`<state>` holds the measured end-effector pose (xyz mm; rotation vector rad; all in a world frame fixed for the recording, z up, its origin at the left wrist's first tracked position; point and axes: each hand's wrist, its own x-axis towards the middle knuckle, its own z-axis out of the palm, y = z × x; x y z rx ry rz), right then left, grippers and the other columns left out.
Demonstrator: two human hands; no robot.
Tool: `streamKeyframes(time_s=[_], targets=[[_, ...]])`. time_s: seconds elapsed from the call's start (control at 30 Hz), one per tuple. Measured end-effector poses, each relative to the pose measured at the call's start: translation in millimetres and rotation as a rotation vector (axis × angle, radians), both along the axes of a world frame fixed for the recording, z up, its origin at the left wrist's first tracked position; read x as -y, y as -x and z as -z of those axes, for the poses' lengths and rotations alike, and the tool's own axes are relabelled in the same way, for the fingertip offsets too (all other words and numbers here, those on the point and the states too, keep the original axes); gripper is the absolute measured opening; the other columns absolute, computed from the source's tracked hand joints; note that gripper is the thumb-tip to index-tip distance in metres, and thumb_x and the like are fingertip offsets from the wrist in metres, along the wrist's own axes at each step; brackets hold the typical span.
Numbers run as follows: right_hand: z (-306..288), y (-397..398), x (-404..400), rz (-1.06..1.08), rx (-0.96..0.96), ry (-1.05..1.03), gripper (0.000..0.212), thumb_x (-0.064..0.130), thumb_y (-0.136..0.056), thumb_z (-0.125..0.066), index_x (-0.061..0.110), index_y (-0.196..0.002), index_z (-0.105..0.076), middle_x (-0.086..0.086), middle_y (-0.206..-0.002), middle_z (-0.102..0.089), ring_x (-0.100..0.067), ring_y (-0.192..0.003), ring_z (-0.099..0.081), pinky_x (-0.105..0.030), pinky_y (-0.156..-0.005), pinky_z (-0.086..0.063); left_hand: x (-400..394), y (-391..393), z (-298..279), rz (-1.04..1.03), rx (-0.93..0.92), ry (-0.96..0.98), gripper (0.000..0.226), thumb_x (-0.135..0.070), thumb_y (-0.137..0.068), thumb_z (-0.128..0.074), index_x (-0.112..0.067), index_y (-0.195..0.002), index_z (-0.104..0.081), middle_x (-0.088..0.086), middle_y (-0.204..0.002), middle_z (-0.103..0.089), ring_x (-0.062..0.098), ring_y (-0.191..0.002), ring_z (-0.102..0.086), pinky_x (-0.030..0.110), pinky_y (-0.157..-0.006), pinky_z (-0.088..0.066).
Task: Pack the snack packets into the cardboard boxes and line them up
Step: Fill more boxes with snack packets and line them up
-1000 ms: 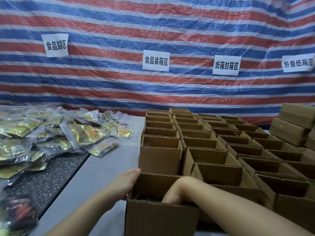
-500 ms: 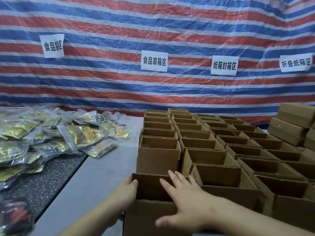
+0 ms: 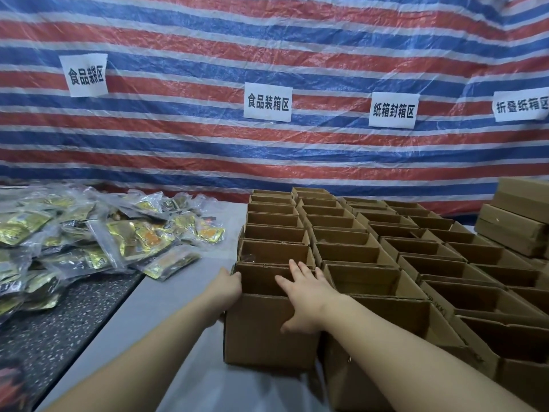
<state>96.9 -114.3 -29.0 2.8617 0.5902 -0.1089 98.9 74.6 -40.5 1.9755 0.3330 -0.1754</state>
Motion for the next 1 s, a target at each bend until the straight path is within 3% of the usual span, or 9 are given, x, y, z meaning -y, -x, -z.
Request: streamKeyframes(time_s=[0.1,0.23,0.43,0.8,0.93,1.0], targets=[[-0.9,-18.1,-0.9,0.017,-0.020,0.020,0.103,0.059,-0.085,-0.071,0.029,-0.161,-0.008,-0.015,-0.167,0.015,-0.034,-0.154,0.013,-0.056,-0.122,0.004,-0.1,-18.1,2.0,0.025,-0.020,-0.010,0.040,-0.035,-0.105,-0.022,-0.016,-0.136,-0.039,0.016,-0.122,-0.058,0.034,-0.104,-0.062,0.056,-0.082,-0.057],[-0.7,-31.5,-2.2,0.021,-0.025,0.028,0.099,0.059,-0.084,-0.071,0.028,-0.160,-0.015,-0.016,-0.167,0.014,-0.035,-0.154,0.012,-0.056,-0.122,0.002,-1.1,-32.5,2.8,0.038,-0.014,0.003,0.037,-0.033,-0.106,-0.021,-0.019,-0.128,-0.047,0.013,-0.108,-0.065,0.032,-0.098,-0.065,0.055,-0.079,-0.058],[-5.8,-48.3,0.1,0.020,-0.049,0.018,0.096,0.057,-0.085,-0.071,0.026,-0.160,-0.020,-0.016,-0.167,0.014,-0.035,-0.154,0.012,-0.054,-0.123,-0.001,1.3,-50.0,0.8,0.034,0.003,0.026,0.035,-0.030,-0.105,-0.022,-0.019,-0.126,-0.048,0.014,-0.105,-0.065,0.032,-0.093,-0.066,0.053,-0.073,-0.059],[-1.9,-59.4,1.4,0.024,-0.040,0.003,0.095,0.057,-0.083,-0.074,0.027,-0.159,-0.023,-0.014,-0.168,0.012,-0.033,-0.155,0.011,-0.053,-0.123,-0.002,3.2,-58.9,3.3,0.024,-0.016,0.040,0.037,-0.032,-0.105,-0.021,-0.019,-0.129,-0.046,0.015,-0.106,-0.065,0.032,-0.095,-0.066,0.054,-0.077,-0.058],[-3.7,-57.8,4.1,0.029,-0.034,-0.037,0.098,0.056,-0.082,-0.076,0.029,-0.159,-0.021,-0.012,-0.168,0.011,-0.033,-0.155,0.010,-0.053,-0.123,-0.001,5.9,-58.1,0.0,-0.012,0.012,-0.020,0.050,-0.047,-0.104,-0.026,-0.016,-0.141,-0.041,0.015,-0.127,-0.058,0.034,-0.112,-0.059,0.055,-0.091,-0.052],[-6.4,-54.6,5.1,0.015,-0.047,-0.089,0.103,0.057,-0.080,-0.076,0.029,-0.160,-0.017,-0.011,-0.168,0.010,-0.031,-0.154,0.012,-0.052,-0.122,0.004,6.6,-57.5,-0.5,-0.069,0.136,-0.182,0.069,-0.060,-0.099,-0.034,-0.012,-0.148,-0.034,0.016,-0.144,-0.049,0.035,-0.127,-0.051,0.050,-0.101,-0.047]])
